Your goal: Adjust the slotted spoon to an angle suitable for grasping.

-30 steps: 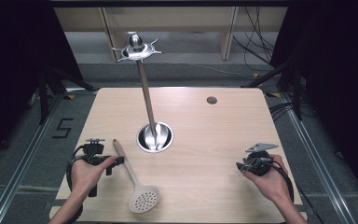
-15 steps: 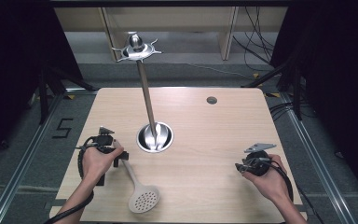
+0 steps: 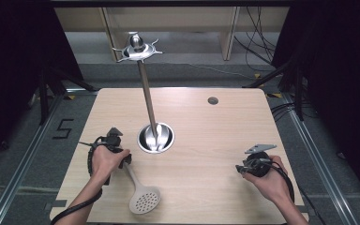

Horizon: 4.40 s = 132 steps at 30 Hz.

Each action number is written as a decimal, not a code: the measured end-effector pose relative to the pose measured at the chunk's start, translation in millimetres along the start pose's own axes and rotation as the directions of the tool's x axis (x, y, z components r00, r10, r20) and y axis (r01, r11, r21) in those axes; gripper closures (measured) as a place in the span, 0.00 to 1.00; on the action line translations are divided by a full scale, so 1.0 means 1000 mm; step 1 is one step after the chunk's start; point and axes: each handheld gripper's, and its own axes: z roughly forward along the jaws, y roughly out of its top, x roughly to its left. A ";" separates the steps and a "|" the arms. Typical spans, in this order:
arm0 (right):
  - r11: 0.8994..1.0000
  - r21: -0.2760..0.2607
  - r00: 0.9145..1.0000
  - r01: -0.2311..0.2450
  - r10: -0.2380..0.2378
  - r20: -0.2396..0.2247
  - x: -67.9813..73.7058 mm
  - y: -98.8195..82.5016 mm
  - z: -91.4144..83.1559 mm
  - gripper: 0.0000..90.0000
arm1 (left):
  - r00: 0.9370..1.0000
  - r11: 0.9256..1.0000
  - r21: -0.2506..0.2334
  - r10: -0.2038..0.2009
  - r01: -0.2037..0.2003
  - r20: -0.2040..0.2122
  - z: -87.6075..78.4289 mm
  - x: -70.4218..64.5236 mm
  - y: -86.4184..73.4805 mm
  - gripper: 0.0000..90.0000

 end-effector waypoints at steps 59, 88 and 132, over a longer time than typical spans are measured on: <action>0.999 -0.037 0.999 0.036 -0.037 -0.026 0.002 0.001 0.002 0.66 | 0.938 0.857 -0.446 0.333 -0.258 0.097 -0.083 0.030 -0.068 0.83; 0.997 -0.073 0.999 0.036 -0.037 -0.009 0.003 0.002 0.001 0.65 | 0.897 0.556 -0.798 0.440 -0.232 0.045 -0.147 0.020 -0.099 0.83; 0.993 -0.117 1.000 -0.006 0.006 0.002 -0.004 -0.003 -0.002 0.63 | 0.842 0.482 -0.839 0.536 -0.253 0.054 -0.175 -0.004 -0.052 0.83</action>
